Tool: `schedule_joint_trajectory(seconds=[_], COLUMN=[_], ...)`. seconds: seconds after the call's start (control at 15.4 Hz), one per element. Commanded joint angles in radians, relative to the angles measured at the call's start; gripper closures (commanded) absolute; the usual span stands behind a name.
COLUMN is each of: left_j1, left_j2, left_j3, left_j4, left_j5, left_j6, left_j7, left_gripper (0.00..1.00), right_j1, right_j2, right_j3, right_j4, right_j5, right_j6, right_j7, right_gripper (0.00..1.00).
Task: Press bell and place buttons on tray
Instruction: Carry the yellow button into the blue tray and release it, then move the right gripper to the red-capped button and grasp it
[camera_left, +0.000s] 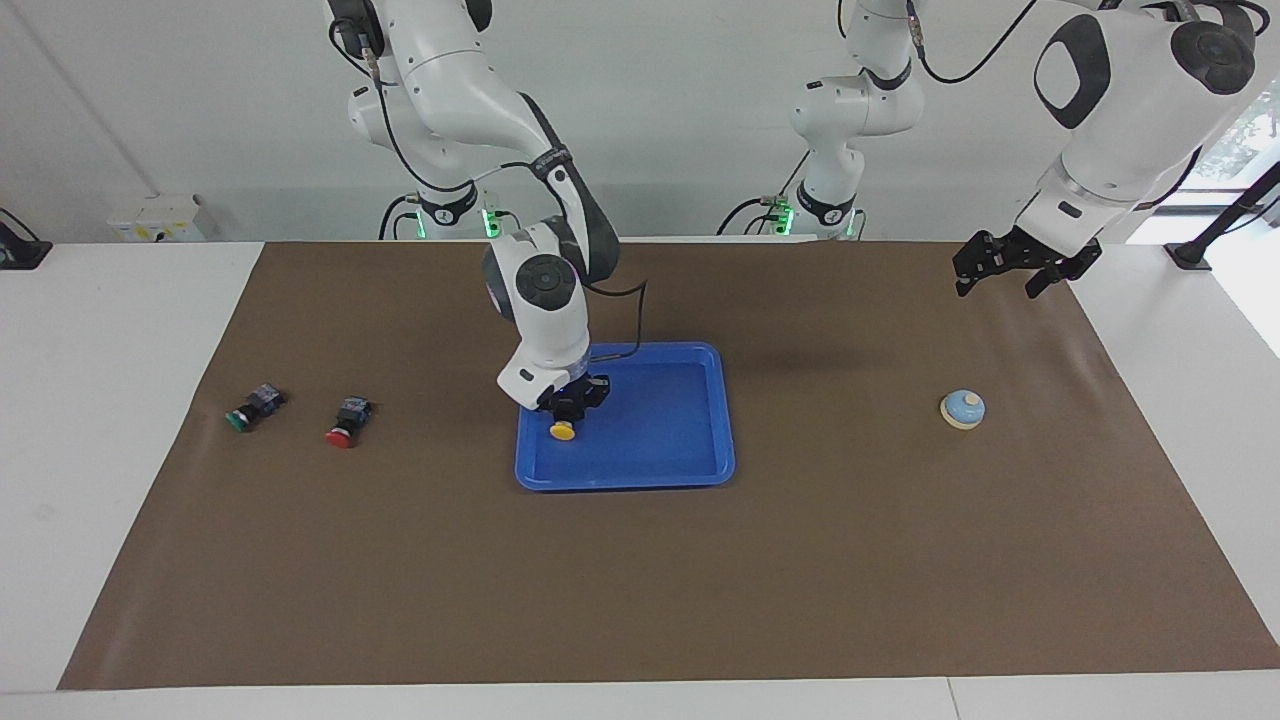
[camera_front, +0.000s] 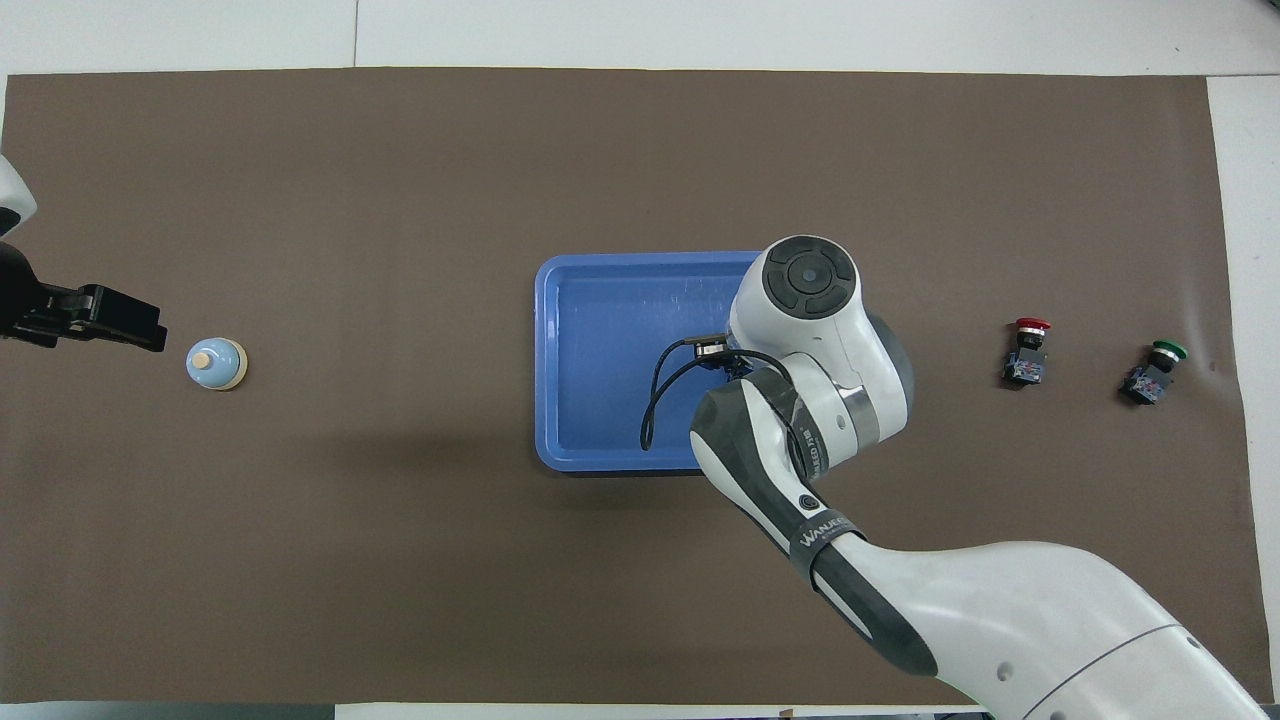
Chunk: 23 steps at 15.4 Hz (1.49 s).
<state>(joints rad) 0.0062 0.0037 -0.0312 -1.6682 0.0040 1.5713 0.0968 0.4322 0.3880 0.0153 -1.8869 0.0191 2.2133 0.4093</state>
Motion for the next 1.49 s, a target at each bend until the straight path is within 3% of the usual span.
schedule_joint_trajectory(seconds=[0.0,0.32,0.52,0.84,1.1,1.23,1.43], left_j1=[0.001,0.001,0.001,0.001,0.001,0.001,0.001], left_j2=[-0.013,-0.013,-0.013,-0.013,-0.013,-0.013,-0.013], left_j3=[0.002,0.002,0.002,0.002,0.002,0.002,0.002], left_j4=[-0.001,-0.001,-0.001,-0.001,-0.001,-0.001,-0.001], left_j5=[-0.001,-0.001,-0.001,-0.001,-0.001,-0.001,-0.001], left_j6=[-0.013,-0.013,-0.013,-0.013,-0.013,-0.013,-0.013], left_j7=[-0.008,-0.008,-0.008,-0.008,-0.008,-0.008,-0.008], left_gripper=[0.0,0.0,0.0,0.0,0.0,0.0,0.0], right_j1=[-0.003,-0.088,-0.205,-0.435,-0.541,-0.578,-0.589], right_j2=[-0.024,-0.106,-0.172,-0.195,-0.234,-0.259,-0.247], right_j3=[-0.001,-0.003,-0.009,-0.015,-0.015,-0.015,-0.015], right_j4=[-0.018,0.067,0.072,0.008,-0.122,-0.255,-0.339], right_j5=[0.016,0.016,0.015,-0.001,-0.005,-0.005,-0.005], right_j6=[-0.003,-0.19,-0.277,-0.276,-0.149,0.03,0.215], right_j7=[0.034,0.025,-0.119,-0.325,-0.354,-0.4,-0.422], right_gripper=[0.0,0.0,0.0,0.0,0.0,0.0,0.0])
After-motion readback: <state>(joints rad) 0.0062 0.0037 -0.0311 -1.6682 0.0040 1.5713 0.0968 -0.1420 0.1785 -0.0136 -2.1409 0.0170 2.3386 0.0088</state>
